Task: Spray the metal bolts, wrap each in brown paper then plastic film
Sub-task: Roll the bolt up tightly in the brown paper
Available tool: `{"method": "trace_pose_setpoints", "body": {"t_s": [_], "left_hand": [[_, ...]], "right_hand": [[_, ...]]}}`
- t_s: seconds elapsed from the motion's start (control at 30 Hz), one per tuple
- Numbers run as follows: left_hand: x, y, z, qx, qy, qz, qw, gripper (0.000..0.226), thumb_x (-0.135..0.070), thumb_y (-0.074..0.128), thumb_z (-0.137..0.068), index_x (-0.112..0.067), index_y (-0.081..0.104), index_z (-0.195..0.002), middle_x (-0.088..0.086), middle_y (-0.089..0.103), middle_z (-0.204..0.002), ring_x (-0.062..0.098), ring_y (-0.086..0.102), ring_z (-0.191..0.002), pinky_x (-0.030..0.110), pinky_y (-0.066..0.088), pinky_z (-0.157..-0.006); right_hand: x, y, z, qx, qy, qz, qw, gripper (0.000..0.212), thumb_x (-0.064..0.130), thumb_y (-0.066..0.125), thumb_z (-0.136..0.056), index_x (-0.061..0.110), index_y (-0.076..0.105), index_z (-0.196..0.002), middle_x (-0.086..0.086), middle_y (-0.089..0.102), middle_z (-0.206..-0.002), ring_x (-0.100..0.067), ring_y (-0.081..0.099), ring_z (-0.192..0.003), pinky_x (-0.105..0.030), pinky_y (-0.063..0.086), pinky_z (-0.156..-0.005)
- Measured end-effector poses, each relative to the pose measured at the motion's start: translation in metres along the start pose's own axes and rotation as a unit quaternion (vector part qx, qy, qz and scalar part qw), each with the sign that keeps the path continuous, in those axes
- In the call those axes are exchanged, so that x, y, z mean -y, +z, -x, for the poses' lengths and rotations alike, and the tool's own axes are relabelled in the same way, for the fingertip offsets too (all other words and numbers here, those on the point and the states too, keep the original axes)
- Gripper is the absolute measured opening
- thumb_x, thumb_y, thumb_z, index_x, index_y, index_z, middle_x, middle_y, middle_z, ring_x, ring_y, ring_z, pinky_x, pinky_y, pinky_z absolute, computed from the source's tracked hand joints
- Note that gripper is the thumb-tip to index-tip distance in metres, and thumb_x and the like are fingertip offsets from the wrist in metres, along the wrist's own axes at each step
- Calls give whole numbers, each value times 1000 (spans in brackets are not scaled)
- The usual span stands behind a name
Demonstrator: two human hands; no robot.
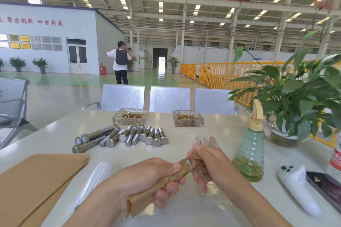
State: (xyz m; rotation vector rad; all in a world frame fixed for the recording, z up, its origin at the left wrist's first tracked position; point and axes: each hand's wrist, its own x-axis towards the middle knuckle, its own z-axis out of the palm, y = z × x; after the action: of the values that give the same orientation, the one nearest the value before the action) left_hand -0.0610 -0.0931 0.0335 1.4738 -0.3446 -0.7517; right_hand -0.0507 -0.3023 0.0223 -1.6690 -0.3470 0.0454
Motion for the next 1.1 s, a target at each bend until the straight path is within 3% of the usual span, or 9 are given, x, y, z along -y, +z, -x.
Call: {"method": "trace_pose_setpoints", "body": {"t_s": [0.23, 0.33, 0.43, 0.57, 0.67, 0.77, 0.87, 0.93, 1.1], "left_hand": [[-9, -8, 0, 17, -20, 11, 1000, 35, -31, 56, -100, -1, 68, -112, 4, 54, -74, 10, 35, -50, 21, 34, -48], [-14, -12, 4, 2, -14, 41, 999, 45, -33, 56, -99, 1, 66, -126, 15, 73, -98, 12, 49, -53, 22, 45, -51], [-21, -22, 13, 28, 35, 159, 986, 57, -45, 45, -102, -1, 64, -134, 35, 60, -132, 26, 74, -79, 30, 61, -66], [-14, -17, 13, -37, 132, 277, 951, 62, -45, 46, -97, -1, 57, -139, 30, 63, -131, 34, 74, -102, 35, 63, -69], [0, -4, 5, -193, 267, 170, 929, 63, -36, 70, -73, -17, 62, -133, 11, 72, -125, 25, 70, -115, 42, 56, -86], [-3, 15, 2, -242, 359, 79, 898, 58, -42, 74, -75, -28, 60, -130, 0, 71, -129, 21, 67, -120, 44, 50, -96], [-6, 22, -6, -372, 403, -13, 836, 22, -30, 61, -95, -28, 60, -117, -4, 77, -106, 19, 75, -98, 43, 57, -86], [-2, 19, -10, -438, 389, -129, 800, 27, -9, 42, -102, -29, 59, -105, -6, 73, -91, 16, 73, -80, 45, 59, -76], [6, 2, -5, -368, 329, -356, 794, 23, -26, 38, -100, -31, 57, -88, -7, 65, -77, 13, 59, -67, 42, 51, -69]], "right_hand": [[-3, 5, 2, -45, -16, -41, 998, 48, 34, 51, -104, -11, 62, -91, -9, 50, -54, -16, 37, -37, -23, 34, -38], [-6, 8, 3, -67, 11, -84, 994, 40, 33, 55, -104, -1, 67, -87, -7, 47, -55, -13, 32, -39, -21, 28, -38], [-4, 15, 2, -101, 54, -166, 979, 28, 27, 53, -105, 7, 61, -86, -3, 42, -55, -10, 26, -40, -19, 22, -35], [5, 20, -5, -123, 116, -345, 923, 20, 24, 44, -108, 10, 55, -98, 3, 33, -55, -5, 22, -37, -17, 18, -30], [10, 25, -5, -117, 153, -426, 884, 22, 24, 43, -108, 13, 52, -91, 4, 29, -56, -4, 21, -35, -16, 16, -29], [8, 36, 1, -107, 183, -410, 887, 22, 21, 44, -107, 12, 51, -89, 3, 32, -56, -5, 22, -36, -17, 20, -28], [7, 49, 5, -119, 188, -330, 917, 27, 22, 41, -109, 12, 53, -88, 3, 35, -53, -6, 21, -37, -18, 20, -29], [9, 51, 5, -143, 171, -241, 944, 24, 24, 42, -109, 14, 54, -92, 4, 37, -51, -7, 22, -39, -18, 20, -31], [10, 42, 9, -177, 171, -156, 957, 20, 25, 43, -109, 14, 55, -97, 2, 42, -54, -9, 25, -40, -19, 20, -34]]}}
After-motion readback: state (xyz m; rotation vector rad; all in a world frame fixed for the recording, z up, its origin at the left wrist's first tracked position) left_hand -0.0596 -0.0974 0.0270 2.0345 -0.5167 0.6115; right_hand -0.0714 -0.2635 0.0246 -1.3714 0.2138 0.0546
